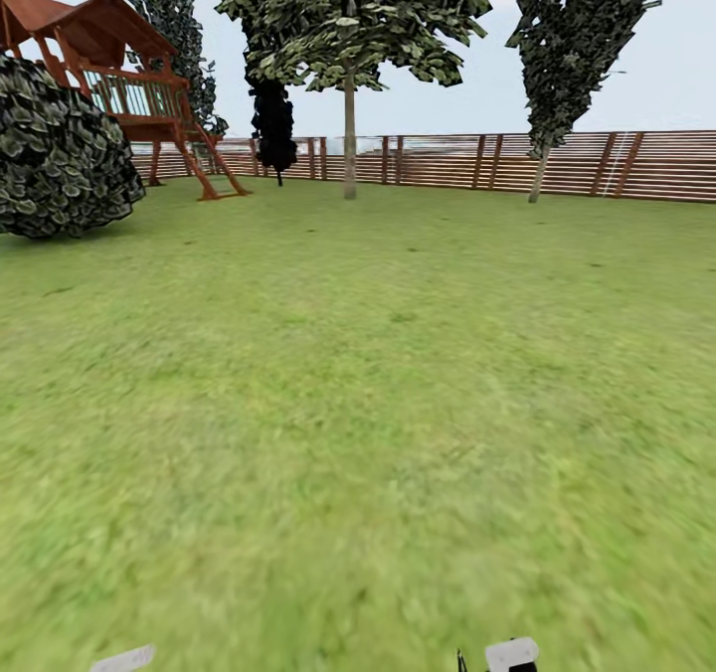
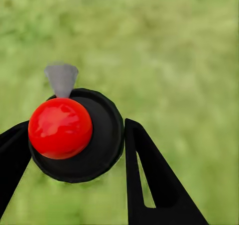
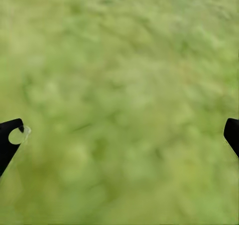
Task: In the garden, pick up the pesticide atomizer on the floor and spray pesticide onto both trees until each tree trunk is fully covered.
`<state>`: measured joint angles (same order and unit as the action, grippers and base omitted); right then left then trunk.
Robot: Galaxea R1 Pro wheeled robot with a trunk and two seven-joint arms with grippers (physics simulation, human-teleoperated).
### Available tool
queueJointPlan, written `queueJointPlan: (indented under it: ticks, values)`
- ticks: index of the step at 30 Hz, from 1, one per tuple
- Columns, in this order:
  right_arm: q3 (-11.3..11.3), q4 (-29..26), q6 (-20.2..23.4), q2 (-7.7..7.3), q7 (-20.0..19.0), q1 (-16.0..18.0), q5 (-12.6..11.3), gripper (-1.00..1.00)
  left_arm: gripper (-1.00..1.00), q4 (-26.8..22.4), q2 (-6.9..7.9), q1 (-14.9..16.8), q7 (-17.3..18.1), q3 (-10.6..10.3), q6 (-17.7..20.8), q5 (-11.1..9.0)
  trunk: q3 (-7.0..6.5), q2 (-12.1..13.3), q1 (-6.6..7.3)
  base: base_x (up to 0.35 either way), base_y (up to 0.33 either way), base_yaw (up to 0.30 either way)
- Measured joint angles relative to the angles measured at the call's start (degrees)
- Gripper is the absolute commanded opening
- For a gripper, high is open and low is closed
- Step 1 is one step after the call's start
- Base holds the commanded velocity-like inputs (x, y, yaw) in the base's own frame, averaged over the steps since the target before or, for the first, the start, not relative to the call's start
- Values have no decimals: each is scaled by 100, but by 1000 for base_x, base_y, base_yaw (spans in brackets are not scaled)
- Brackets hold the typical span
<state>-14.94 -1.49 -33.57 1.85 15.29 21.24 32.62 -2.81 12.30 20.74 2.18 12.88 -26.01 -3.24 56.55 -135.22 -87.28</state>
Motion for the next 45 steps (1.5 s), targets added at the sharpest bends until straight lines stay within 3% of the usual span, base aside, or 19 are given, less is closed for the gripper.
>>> queueJointPlan:
  ticks: [45]
  values:
    - [0,0,0,0,0,-2,1,100,-100,0,0,0,1,-6,0,0,0,0,0,335,73,0]
